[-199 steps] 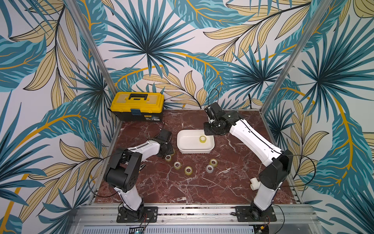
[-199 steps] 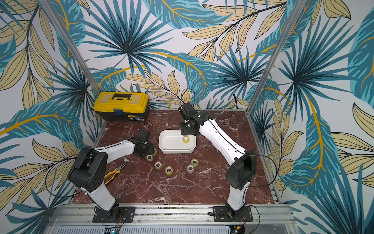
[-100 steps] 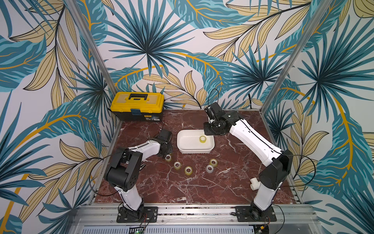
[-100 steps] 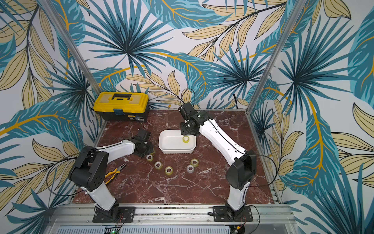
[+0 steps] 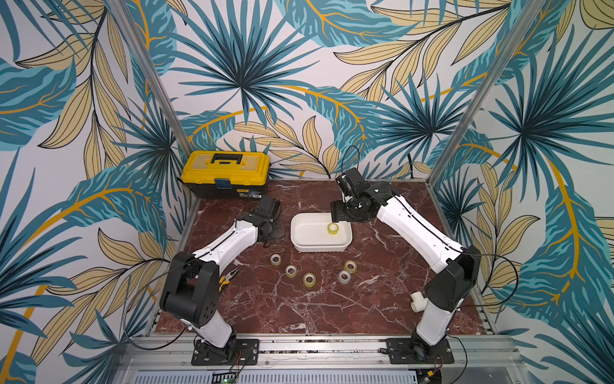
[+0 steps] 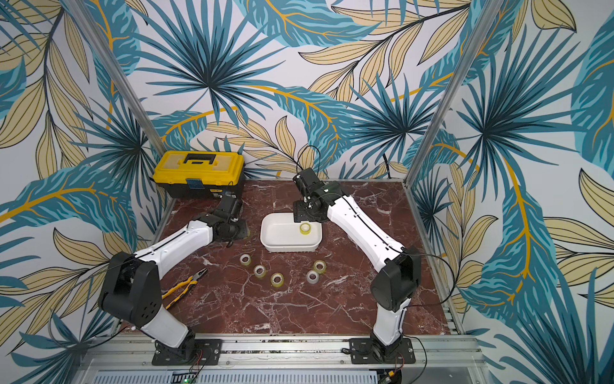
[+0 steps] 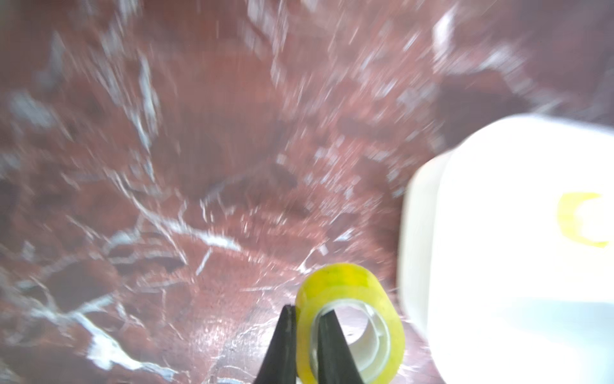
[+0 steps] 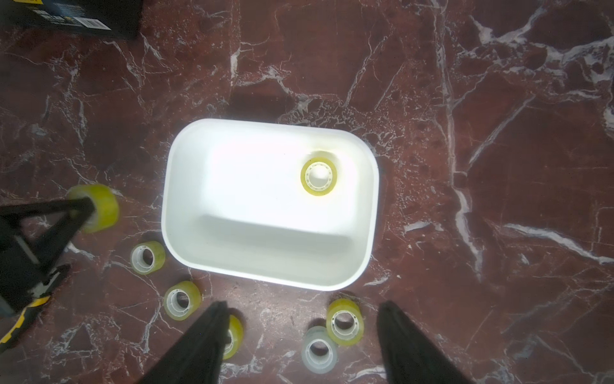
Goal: Put the transparent tape into the storage box
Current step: Pick up the tape at the center of the board, then place the tape in the storage box.
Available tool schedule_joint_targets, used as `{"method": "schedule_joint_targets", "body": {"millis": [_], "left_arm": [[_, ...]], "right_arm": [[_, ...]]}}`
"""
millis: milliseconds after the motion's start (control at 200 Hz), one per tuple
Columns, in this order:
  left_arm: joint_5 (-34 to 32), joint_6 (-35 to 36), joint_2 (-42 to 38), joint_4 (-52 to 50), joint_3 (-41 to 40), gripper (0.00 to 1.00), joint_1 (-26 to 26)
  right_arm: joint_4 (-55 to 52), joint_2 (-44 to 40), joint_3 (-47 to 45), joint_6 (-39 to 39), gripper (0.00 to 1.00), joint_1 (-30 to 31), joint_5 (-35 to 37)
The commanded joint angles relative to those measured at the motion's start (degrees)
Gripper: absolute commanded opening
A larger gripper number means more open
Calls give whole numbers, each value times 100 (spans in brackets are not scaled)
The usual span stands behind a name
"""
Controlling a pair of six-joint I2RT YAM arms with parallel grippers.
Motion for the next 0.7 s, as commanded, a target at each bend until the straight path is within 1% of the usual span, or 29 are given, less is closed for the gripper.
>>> {"method": "schedule_joint_targets", "body": {"millis": [0, 15, 30, 90, 180, 255, 325, 426, 696], "left_arm": [[113, 492, 60, -631, 871, 0, -259], [127, 520, 116, -693, 993, 0, -314], [129, 546, 168, -749, 1108, 0, -369], [374, 630, 479, -909, 1566, 0, -607], [509, 729, 1039, -1109, 2209, 0, -968], [549, 775, 1562, -1177, 2572, 0, -1158], [664, 751, 1961, -1113, 2749, 0, -1218], [665, 714, 2415, -1034, 2893, 0, -1240], [653, 664, 3190, -812, 3229, 0, -1233]], "right_arm": [[-123, 59, -54, -22, 93, 16, 179], [-134, 64, -55, -29, 98, 10, 191], [-135, 70, -55, -30, 99, 2, 205], [-153, 65, -55, -23, 100, -40, 257], [-188, 36, -63, 1, 100, -121, 309], [-204, 10, -72, 30, 100, -198, 323], [-220, -48, -89, 27, 100, -230, 333], [-223, -150, -213, 23, 100, -273, 351], [-218, -330, -671, 66, 100, -355, 342]]}}
